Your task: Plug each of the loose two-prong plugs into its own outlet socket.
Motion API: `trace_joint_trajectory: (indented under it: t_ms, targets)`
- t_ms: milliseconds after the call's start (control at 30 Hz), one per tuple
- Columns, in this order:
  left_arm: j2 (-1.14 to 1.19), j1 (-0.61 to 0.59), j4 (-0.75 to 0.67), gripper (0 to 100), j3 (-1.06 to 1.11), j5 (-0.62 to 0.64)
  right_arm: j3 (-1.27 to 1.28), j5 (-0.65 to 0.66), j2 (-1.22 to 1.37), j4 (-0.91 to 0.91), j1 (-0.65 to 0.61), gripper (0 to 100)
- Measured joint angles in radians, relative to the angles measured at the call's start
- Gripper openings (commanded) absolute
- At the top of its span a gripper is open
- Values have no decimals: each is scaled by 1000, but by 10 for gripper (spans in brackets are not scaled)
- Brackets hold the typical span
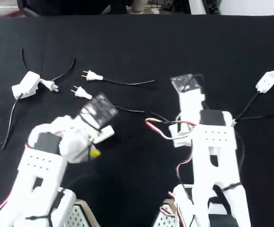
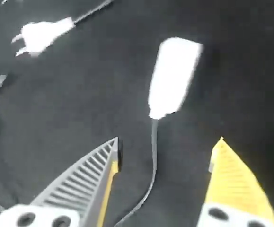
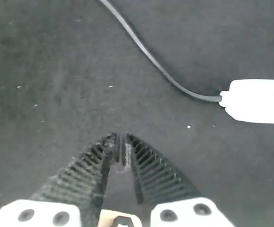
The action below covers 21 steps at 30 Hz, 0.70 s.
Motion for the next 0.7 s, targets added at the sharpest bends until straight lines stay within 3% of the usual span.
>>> trace_joint_trajectory:
  t_ms: [100,300,400,600,700]
  targets:
    - [-6,81,-80,299,41,-5,26,60,0,3,14,15]
    - [272,40,-284,298,69,-41,38,123,0,17,21,15]
    - [477,11,-370,248,21,-43,38,129,0,17,23,15]
    - [654,8,-342,39,-149,-8,38,129,0,17,23,15]
    - [667,11,-239,37,-219,-2,38,129,0,17,23,15]
